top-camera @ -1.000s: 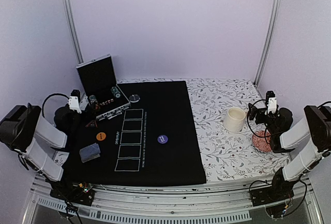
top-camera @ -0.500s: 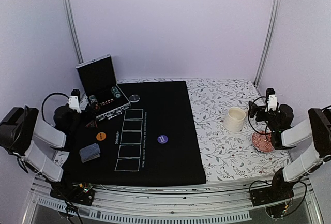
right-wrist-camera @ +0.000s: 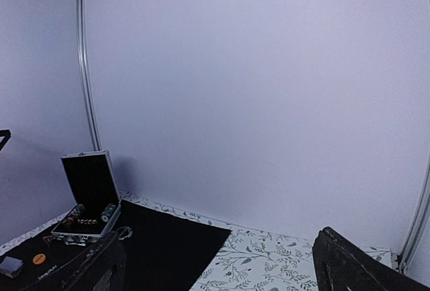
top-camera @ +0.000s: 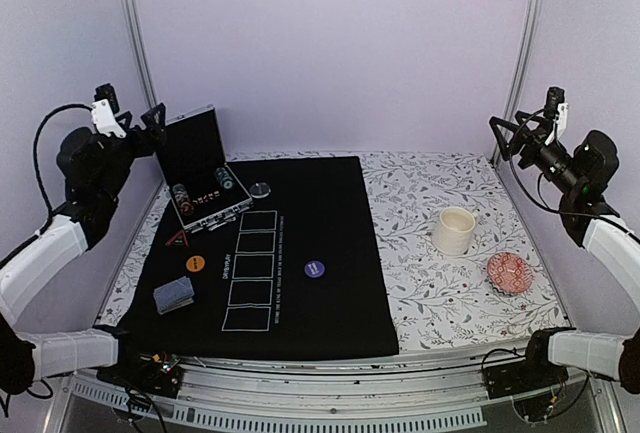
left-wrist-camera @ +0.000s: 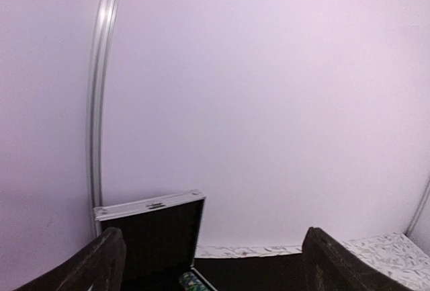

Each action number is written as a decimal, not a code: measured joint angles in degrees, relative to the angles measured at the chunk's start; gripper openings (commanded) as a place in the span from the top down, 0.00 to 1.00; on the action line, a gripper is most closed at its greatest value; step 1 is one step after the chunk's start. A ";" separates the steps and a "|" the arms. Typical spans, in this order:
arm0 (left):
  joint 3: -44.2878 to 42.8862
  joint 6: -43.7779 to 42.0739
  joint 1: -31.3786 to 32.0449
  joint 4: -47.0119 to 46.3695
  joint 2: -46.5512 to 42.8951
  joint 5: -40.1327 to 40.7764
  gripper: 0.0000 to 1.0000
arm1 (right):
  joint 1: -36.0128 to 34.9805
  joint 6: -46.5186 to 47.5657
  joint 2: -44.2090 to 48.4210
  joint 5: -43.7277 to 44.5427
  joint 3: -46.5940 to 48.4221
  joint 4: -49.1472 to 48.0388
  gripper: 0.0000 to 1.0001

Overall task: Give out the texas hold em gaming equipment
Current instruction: Pick up the dealer button from the poker table mat.

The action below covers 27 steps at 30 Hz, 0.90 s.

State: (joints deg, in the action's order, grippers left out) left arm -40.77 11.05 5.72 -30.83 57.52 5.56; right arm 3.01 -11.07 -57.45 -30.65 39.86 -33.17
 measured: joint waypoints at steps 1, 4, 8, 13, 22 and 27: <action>-2.43 0.31 1.60 3.54 -0.42 -0.94 0.08 | -0.48 -0.13 0.15 -1.40 2.36 3.54 0.01; -7.82 0.90 6.49 13.42 -1.05 -4.59 0.09 | -3.89 0.11 1.09 -3.19 7.54 13.20 0.01; -13.60 1.01 14.51 28.02 -0.35 -9.46 0.10 | -13.94 1.64 2.25 -1.75 11.34 25.11 0.01; -17.53 1.03 22.14 42.12 2.64 -12.63 0.12 | -27.96 3.48 -0.04 4.57 13.66 35.58 0.01; -16.59 3.30 31.30 58.29 10.40 -14.12 0.14 | -44.54 2.21 -9.70 20.59 16.46 51.12 0.01; -15.96 5.20 32.85 60.76 11.80 -13.92 0.14 | -51.21 -1.22 -14.14 28.00 19.71 57.42 0.01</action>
State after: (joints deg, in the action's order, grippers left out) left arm -56.73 16.25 38.57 29.93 69.32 -8.36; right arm -48.21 -12.29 -71.59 -2.66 59.57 24.25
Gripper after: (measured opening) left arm 0.864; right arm 0.988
